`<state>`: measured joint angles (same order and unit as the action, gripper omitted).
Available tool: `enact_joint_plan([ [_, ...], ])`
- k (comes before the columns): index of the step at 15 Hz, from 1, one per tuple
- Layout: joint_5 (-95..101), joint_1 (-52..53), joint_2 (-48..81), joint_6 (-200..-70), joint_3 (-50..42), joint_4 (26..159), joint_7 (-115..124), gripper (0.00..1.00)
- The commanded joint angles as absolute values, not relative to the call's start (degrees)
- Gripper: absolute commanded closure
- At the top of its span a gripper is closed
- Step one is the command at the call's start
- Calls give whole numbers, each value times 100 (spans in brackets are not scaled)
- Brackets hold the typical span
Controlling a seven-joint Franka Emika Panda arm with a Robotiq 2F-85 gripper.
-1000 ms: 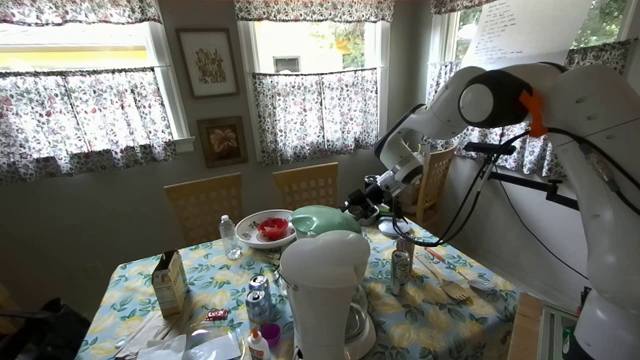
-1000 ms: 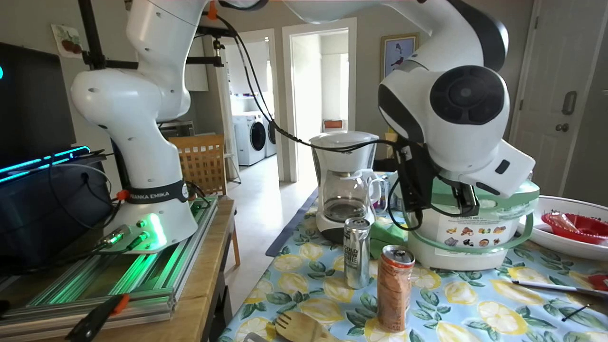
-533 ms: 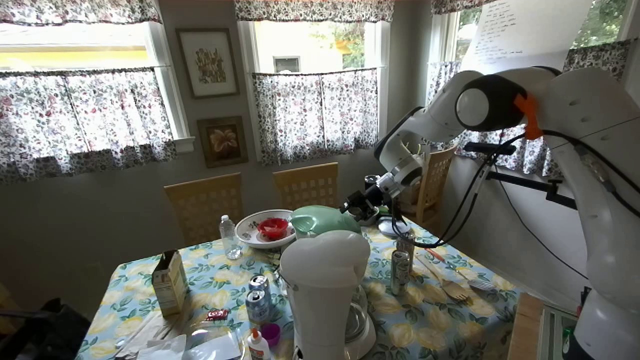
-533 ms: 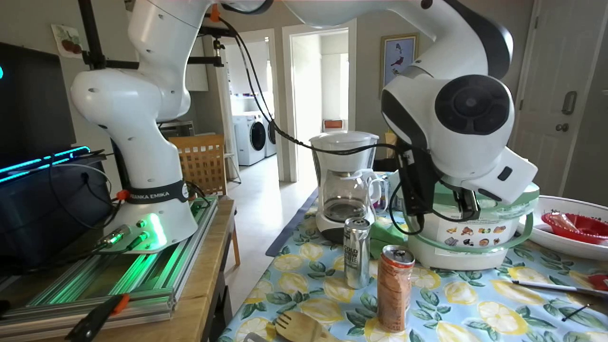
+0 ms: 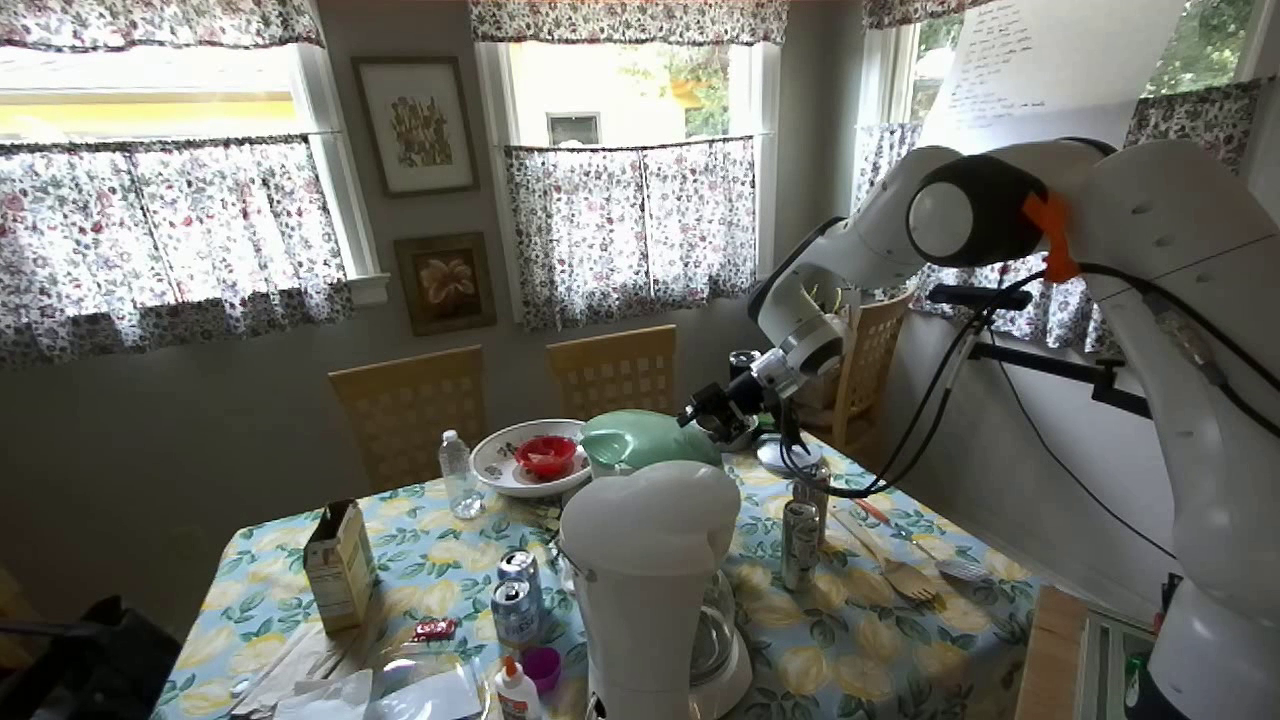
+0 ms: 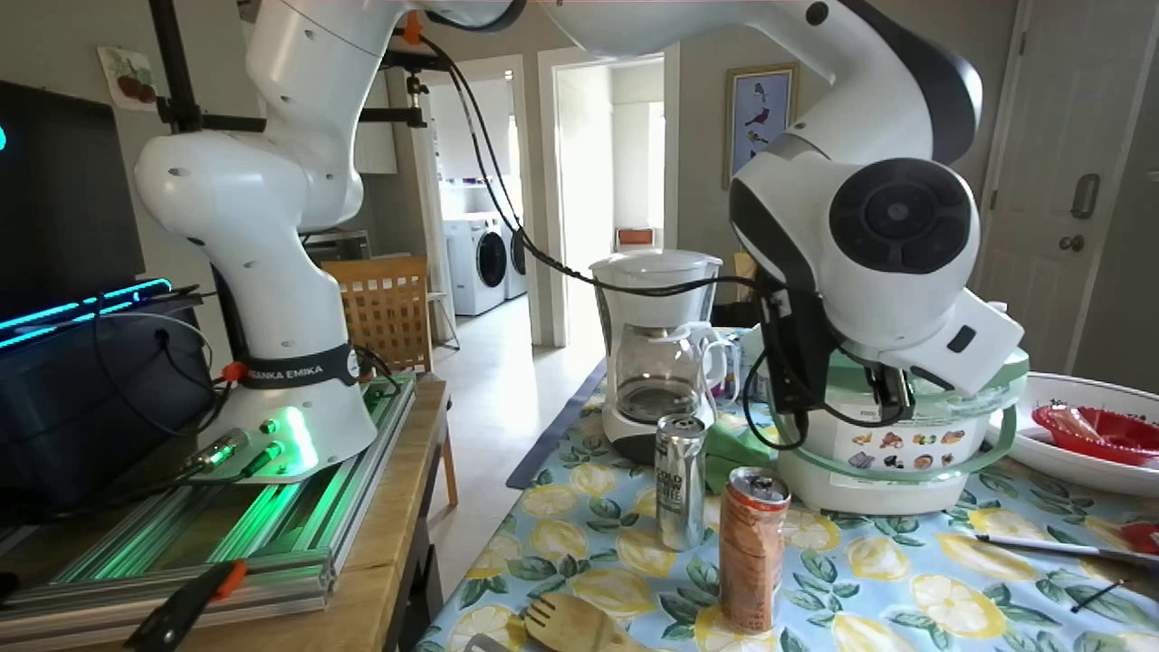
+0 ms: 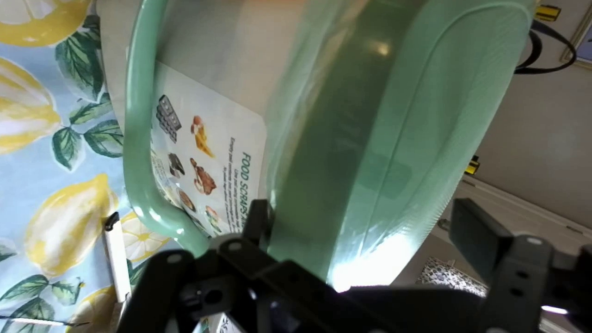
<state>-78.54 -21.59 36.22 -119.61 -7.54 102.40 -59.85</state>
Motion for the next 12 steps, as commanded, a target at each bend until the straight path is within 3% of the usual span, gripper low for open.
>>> enact_joint_plan([
  [1, -8028, -2144, 3623, -11797, -798, 10108, -6028, 0],
  [12, -7957, -2124, 3424, -11756, -812, 10069, -6072, 0],
])
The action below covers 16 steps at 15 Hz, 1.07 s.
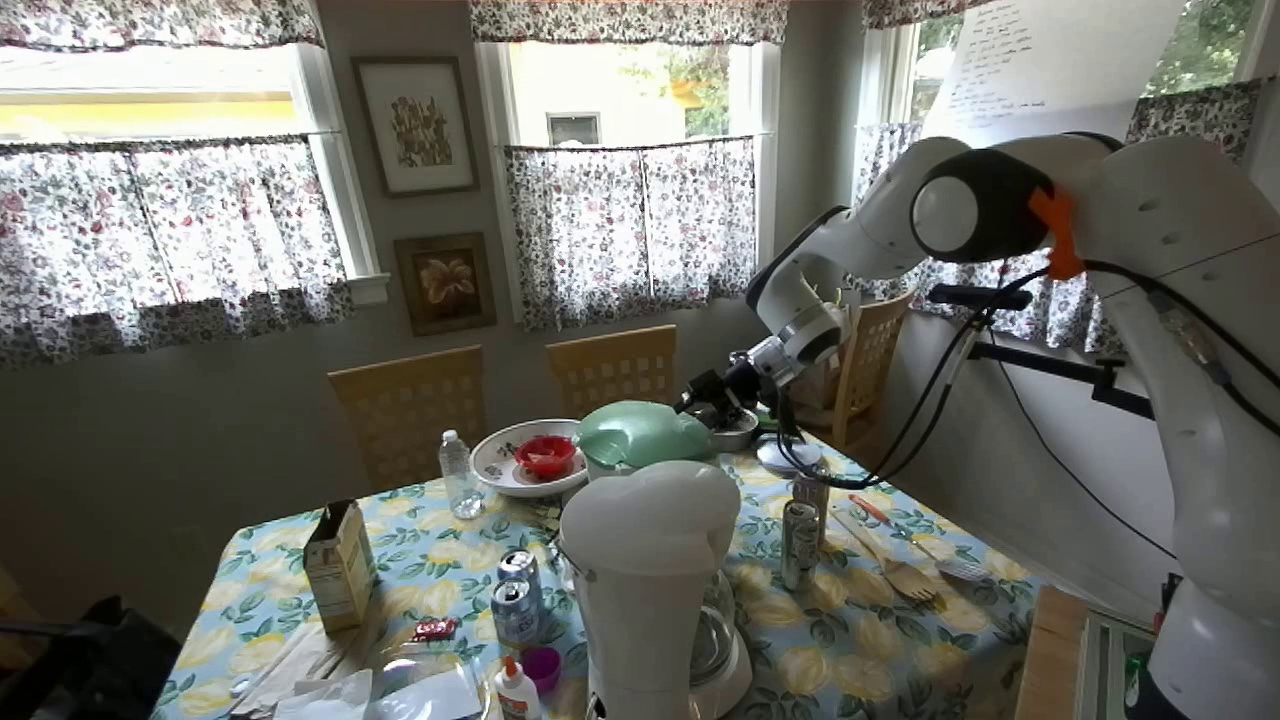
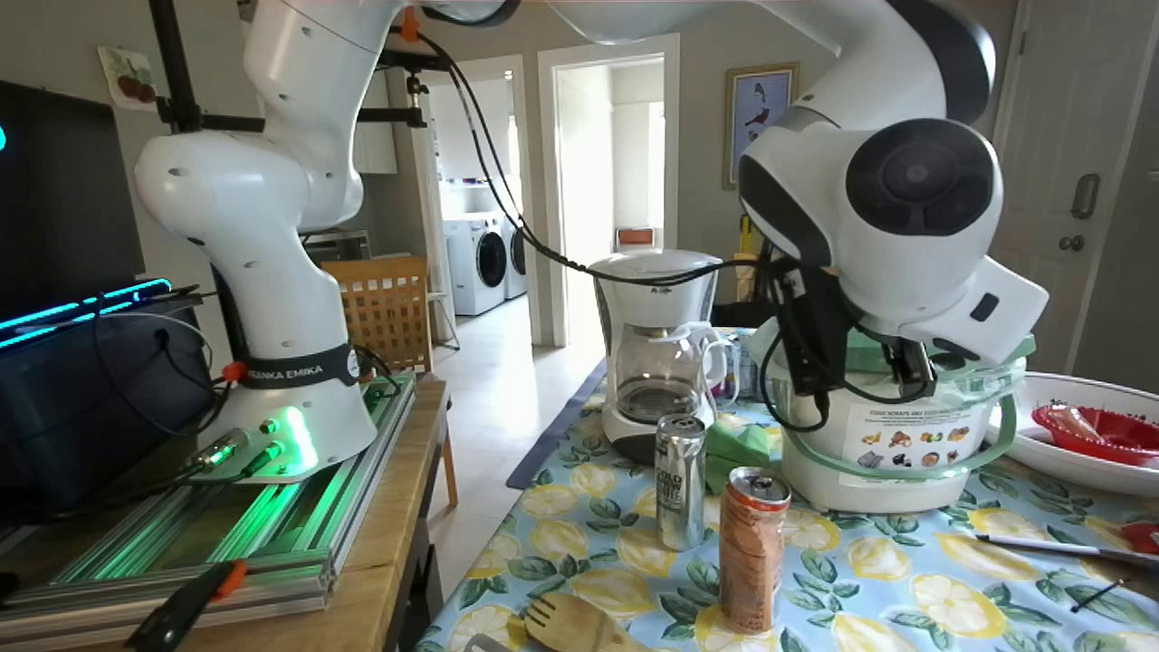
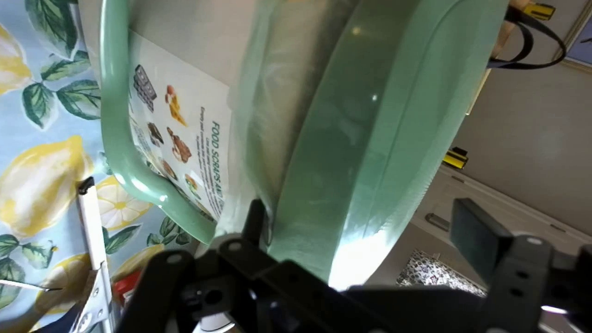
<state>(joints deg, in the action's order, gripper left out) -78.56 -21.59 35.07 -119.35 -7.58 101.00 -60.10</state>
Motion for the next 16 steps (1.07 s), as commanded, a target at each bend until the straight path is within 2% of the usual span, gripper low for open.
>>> enact_joint_plan([
  [1, -7942, -2121, 3402, -11732, -814, 10068, -6065, 0],
  [16, -7784, -1982, 3031, -11473, -837, 10013, -5998, 0],
])
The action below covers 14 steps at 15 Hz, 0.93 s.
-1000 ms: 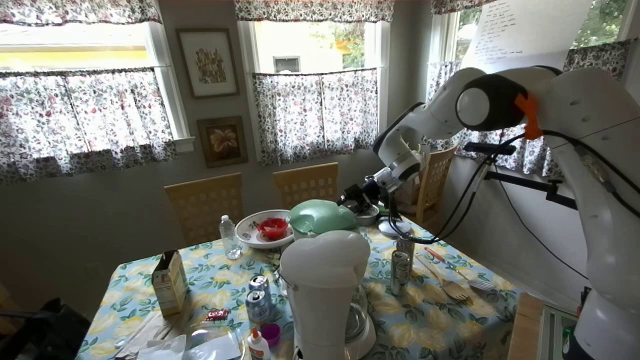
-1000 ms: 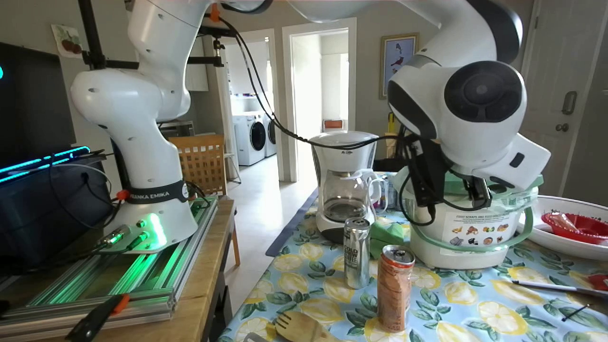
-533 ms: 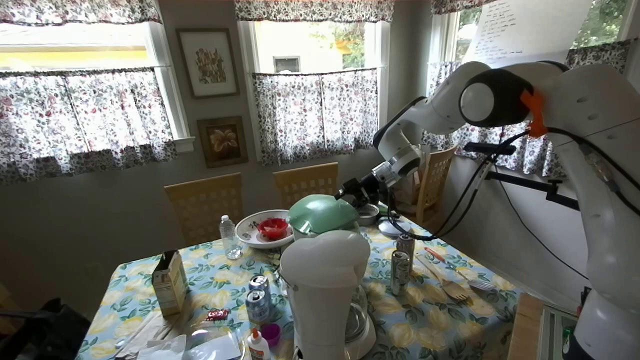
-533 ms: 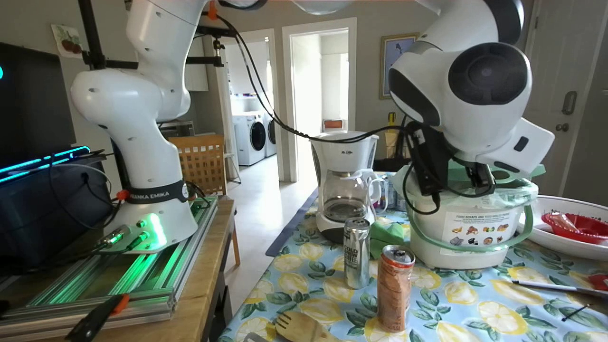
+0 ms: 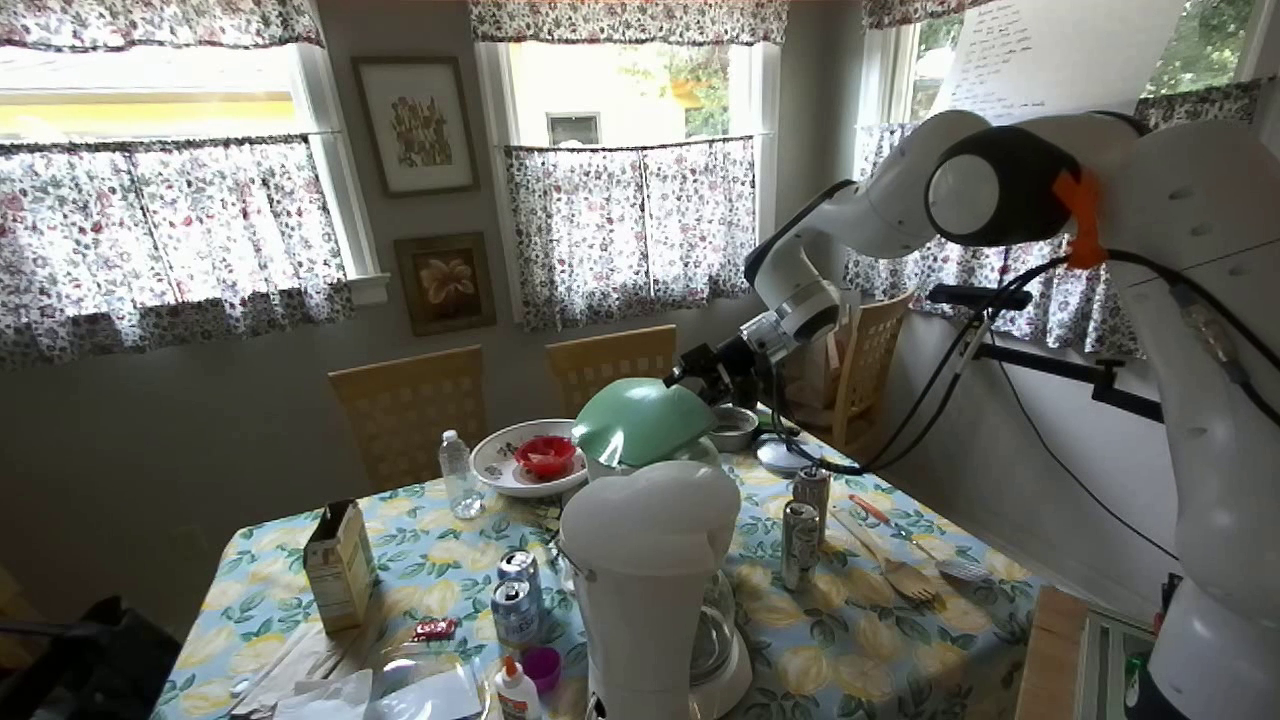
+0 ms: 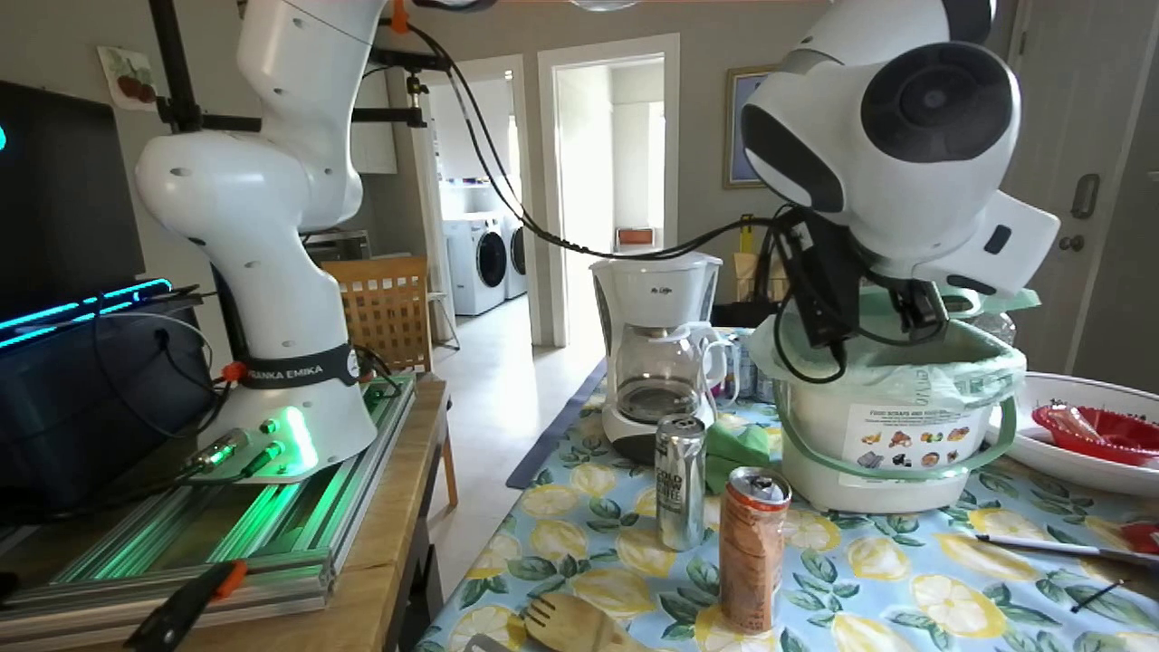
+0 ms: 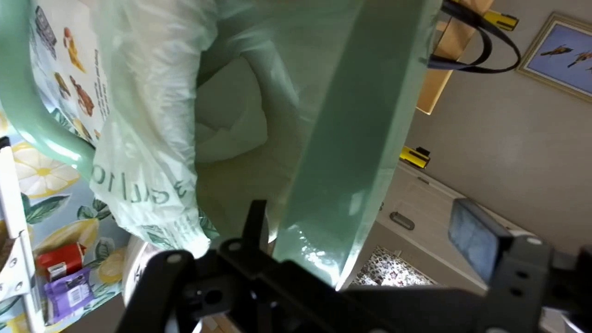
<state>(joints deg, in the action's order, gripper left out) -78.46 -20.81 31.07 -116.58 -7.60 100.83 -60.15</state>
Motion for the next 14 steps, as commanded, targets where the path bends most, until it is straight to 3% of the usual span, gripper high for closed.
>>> enact_joint_plan([
  [1, -7755, -1957, 3010, -11455, -838, 9994, -5981, 0],
  [14, -7513, -1497, 2492, -11721, -880, 9962, -5584, 0],
])
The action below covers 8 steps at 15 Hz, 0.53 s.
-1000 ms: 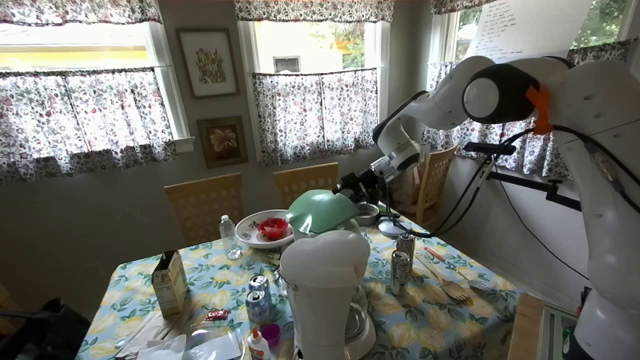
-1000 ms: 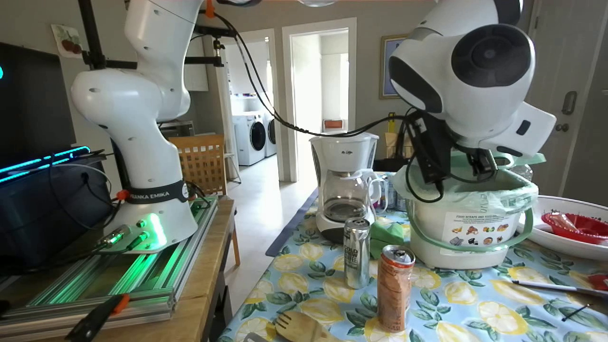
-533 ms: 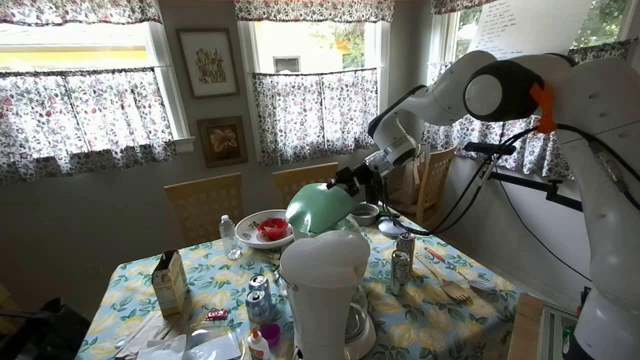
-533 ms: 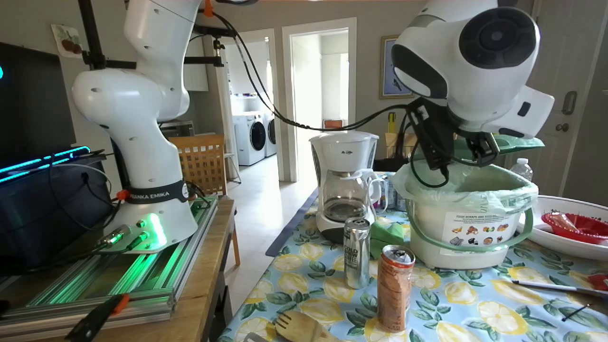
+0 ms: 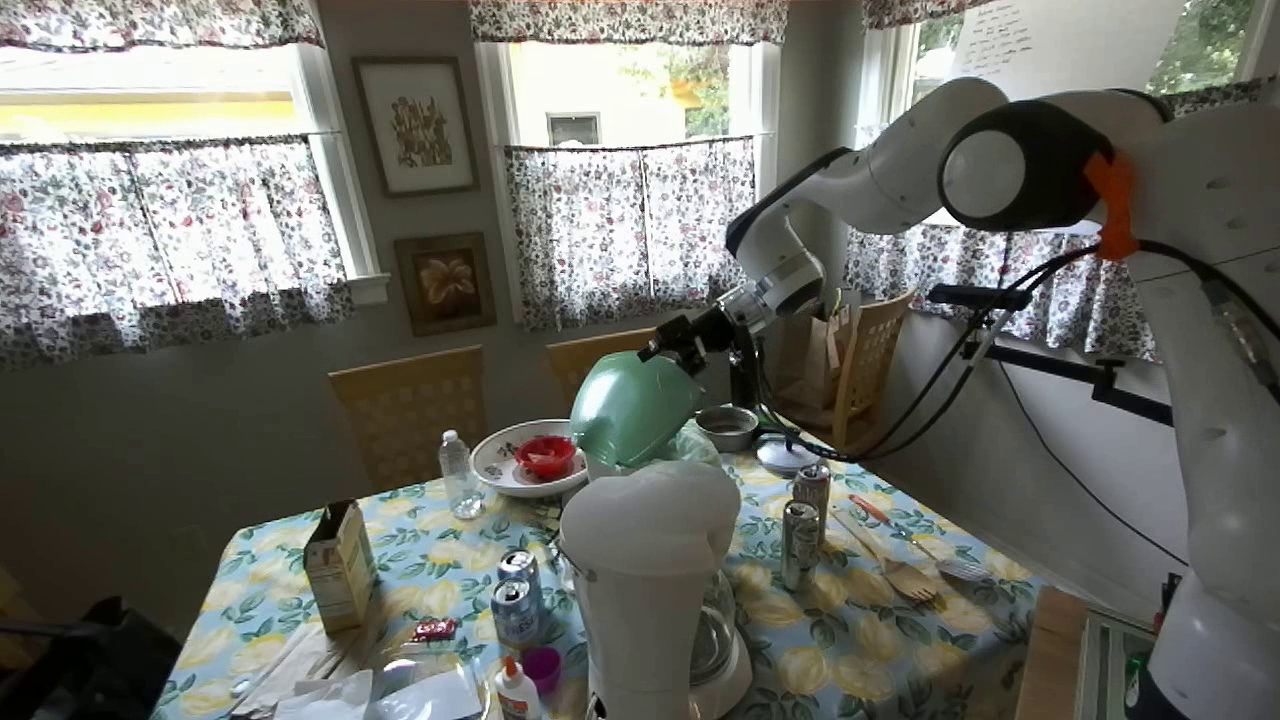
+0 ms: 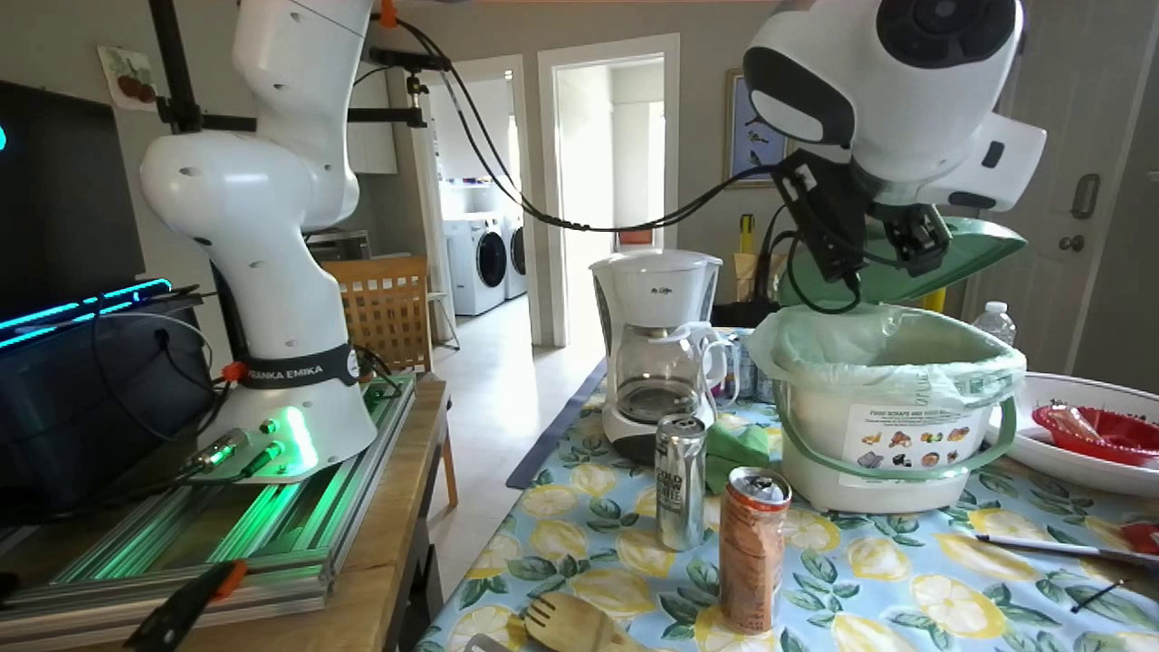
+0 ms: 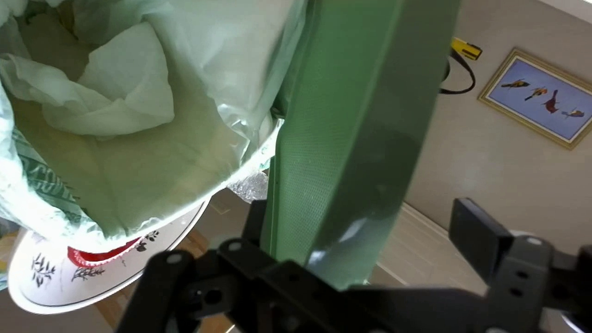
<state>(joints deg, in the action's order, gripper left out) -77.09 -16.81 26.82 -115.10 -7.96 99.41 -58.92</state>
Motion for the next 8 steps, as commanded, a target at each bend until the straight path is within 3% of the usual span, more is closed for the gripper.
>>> enact_joint_plan([
  [1, -7494, -1459, 2461, -11785, -881, 9948, -5521, 0],
  [8, -7264, -1268, 2385, -12022, -812, 9779, -5075, 0],
])
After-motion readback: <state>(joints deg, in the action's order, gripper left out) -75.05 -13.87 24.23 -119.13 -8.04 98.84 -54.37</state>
